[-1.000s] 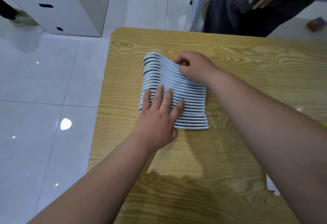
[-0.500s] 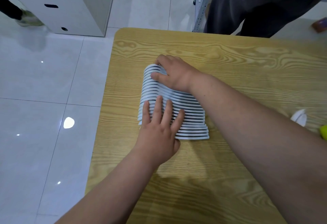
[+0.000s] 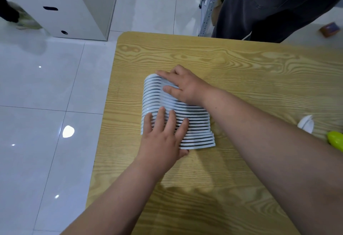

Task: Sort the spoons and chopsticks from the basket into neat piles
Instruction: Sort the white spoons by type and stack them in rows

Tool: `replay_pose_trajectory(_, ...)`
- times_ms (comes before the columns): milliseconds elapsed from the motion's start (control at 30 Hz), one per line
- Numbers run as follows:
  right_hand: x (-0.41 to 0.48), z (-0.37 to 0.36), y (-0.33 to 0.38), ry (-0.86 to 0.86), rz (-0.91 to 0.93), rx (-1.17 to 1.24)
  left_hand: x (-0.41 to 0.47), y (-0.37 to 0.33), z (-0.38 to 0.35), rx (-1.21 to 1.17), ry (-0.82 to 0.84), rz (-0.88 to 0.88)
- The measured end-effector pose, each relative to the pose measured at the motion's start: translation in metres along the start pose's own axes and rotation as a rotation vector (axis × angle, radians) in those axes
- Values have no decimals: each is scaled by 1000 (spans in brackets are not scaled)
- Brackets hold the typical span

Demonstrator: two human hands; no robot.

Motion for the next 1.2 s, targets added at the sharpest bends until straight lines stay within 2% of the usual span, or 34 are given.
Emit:
replay_pose_trajectory(100, -6, -2, -5, -9, -42, -165, 1, 7, 0, -24, -19, -16)
replay_pose_trajectory(300, -33, -20, -21, -173, -192, -370, 4, 11, 2, -46, 37, -7)
replay_pose_trajectory(833, -36, -29, -22, -193, -157, -292, 8, 22, 4, 12, 35, -46)
replay_pose_trajectory(1200, -42, -17, -33, -133, -138, -281, 8, 21, 5, 5, 61, -49)
Point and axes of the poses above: each hand's wrist, its own x-axis towards the middle knuckle, its own z-axis out of the back of the hand, y = z × x, the point moved 1 cm from there along x, towards the middle knuckle, and after that the axes turned 3 degrees about z, right-handed, at the moved point
